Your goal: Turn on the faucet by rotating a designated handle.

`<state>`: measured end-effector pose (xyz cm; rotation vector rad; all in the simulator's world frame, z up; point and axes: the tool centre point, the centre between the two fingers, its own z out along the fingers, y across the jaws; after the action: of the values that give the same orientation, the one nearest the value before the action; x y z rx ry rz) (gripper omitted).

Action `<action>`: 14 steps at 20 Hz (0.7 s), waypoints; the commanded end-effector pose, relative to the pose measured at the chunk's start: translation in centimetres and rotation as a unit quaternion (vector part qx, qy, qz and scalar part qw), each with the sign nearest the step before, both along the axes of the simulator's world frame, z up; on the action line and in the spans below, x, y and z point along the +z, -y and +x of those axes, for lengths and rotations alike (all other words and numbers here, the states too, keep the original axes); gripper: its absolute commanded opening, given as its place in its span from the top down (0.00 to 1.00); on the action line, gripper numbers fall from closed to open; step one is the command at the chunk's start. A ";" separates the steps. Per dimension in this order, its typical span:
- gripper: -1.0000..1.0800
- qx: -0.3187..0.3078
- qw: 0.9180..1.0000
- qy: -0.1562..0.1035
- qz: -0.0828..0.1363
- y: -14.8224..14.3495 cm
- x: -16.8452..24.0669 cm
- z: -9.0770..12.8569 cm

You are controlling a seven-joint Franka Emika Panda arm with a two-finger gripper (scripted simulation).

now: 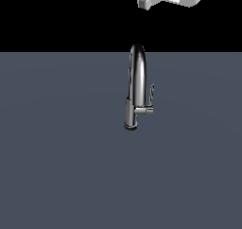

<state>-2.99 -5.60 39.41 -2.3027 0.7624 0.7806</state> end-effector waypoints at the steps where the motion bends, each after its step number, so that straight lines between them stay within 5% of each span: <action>1: 1.00 -0.020 0.999 -0.020 0.021 0.6 -1.2 1.1; 8: 1.00 -0.080 0.990 -0.079 0.081 2.4 -5.3 3.9; 14: 1.00 -0.138 0.971 -0.137 0.139 3.9 -9.7 6.0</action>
<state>2.53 -9.08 30.89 -1.8721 0.9778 0.9915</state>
